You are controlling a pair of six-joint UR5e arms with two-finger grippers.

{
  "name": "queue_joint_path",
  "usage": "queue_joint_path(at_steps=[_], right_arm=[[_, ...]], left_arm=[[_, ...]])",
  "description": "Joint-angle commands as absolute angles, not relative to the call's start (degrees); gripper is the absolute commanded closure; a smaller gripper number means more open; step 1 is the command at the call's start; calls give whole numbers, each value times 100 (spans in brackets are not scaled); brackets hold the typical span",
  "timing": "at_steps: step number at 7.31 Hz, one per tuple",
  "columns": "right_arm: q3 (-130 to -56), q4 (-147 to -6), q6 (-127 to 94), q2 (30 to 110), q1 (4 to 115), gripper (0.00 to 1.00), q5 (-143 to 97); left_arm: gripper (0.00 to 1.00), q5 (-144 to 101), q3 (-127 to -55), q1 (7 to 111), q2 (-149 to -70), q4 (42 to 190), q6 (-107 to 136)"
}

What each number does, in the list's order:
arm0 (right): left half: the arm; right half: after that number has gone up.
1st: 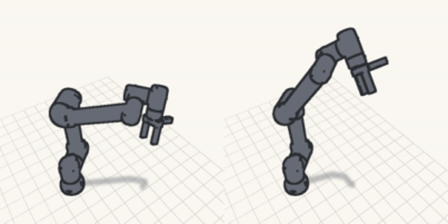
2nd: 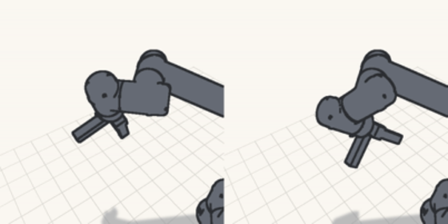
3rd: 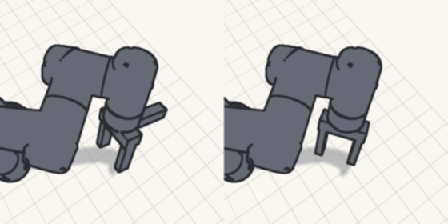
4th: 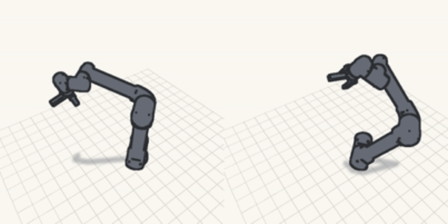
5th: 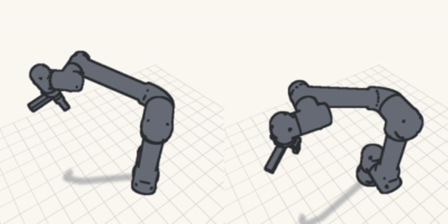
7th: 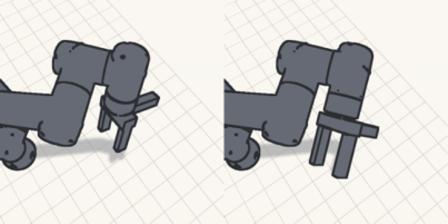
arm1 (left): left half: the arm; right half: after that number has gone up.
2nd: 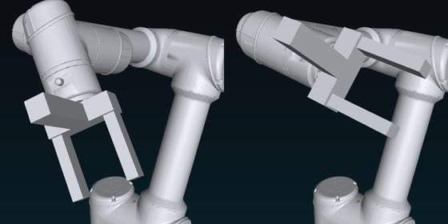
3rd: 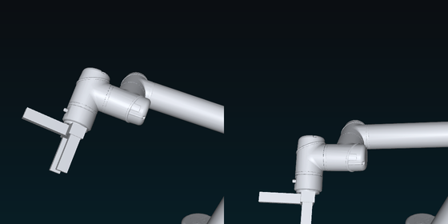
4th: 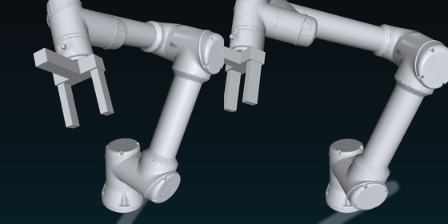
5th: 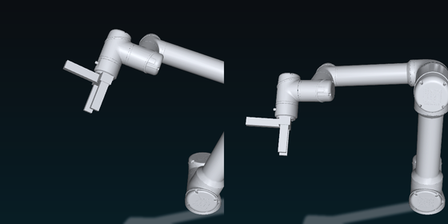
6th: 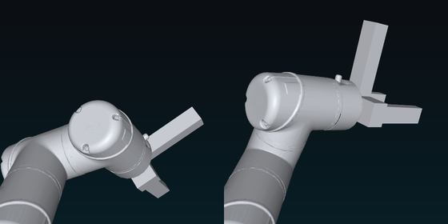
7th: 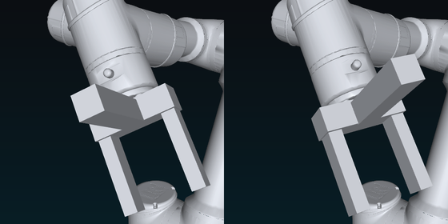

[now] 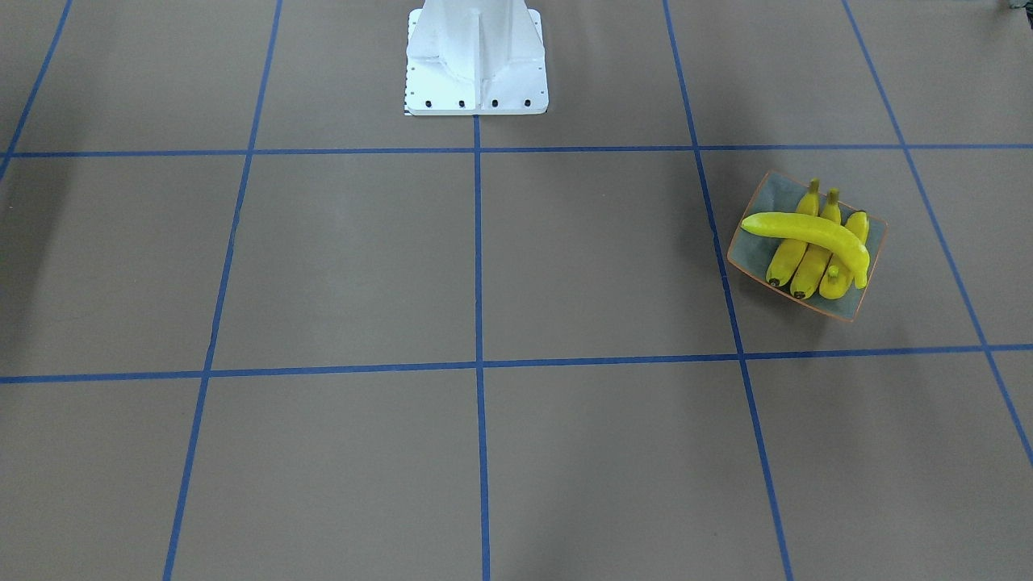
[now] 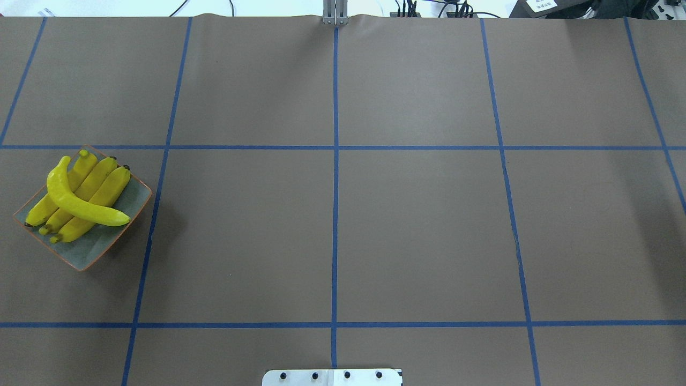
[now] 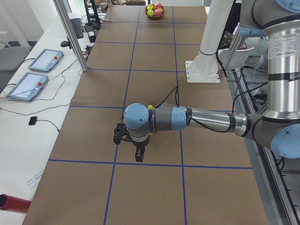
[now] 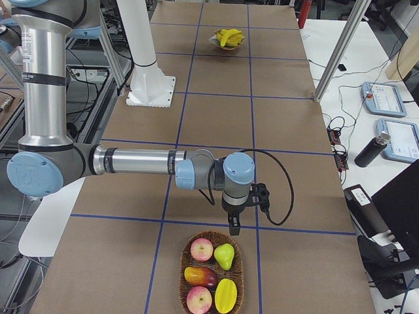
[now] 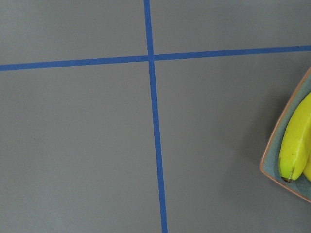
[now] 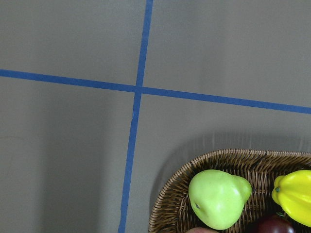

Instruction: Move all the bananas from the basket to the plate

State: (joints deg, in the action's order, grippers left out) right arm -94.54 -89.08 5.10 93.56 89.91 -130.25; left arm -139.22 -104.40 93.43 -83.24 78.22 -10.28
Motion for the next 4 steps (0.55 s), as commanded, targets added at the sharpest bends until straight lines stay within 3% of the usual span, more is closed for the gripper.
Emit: queue_joint_path(at_steps=[1, 4], right_arm=[[-9545, -8659, 571, 9439, 8991, 0, -13017], [-9597, -8376, 554, 9510, 8991, 0, -13017]], left_arm=[[0, -13922, -10520, 9343, -8218, 7822, -1028], [0, -13913, -10529, 9343, -8060, 7813, -1028]])
